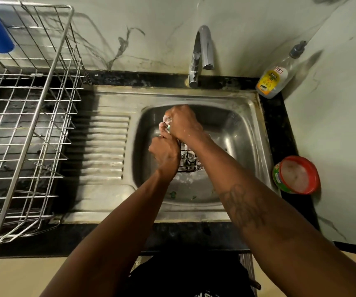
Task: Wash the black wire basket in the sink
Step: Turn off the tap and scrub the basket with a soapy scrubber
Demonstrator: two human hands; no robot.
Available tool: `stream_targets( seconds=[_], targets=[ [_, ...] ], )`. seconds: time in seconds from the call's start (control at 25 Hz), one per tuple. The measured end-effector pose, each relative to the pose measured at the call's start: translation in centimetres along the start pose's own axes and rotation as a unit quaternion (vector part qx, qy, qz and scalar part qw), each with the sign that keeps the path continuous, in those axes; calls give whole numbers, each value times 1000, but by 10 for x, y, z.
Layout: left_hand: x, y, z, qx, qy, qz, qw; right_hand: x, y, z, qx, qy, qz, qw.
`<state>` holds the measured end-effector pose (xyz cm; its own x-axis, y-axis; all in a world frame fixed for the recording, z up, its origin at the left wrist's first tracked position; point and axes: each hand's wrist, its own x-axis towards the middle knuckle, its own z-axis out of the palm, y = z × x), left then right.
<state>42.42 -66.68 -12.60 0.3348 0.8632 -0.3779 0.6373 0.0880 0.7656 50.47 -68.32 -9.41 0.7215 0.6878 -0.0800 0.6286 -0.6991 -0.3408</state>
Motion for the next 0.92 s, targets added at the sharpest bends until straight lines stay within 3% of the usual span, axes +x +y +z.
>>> stream_targets(
  seconds=[0.2,0.32,0.44,0.64,0.76,0.92],
  targets=[
    [0,12,-9,7,-21,6,1000,-28,50,-9,96,90,121,984],
    [-3,26,-13,-6,-35,0,999,-46,66,-6,148,101,193,965],
    [-8,44,-9,42,-74,48,995,-53,64,6,151,150,216,953],
    [-26,55,13,118,-142,108,977,-69,84,26,131,106,237,957],
    [-34,56,38,133,-185,84,970,-73,96,33,142,121,219,958],
    [-34,47,81,96,-263,23,960,-88,115,34,233,213,250,915]
  ],
)
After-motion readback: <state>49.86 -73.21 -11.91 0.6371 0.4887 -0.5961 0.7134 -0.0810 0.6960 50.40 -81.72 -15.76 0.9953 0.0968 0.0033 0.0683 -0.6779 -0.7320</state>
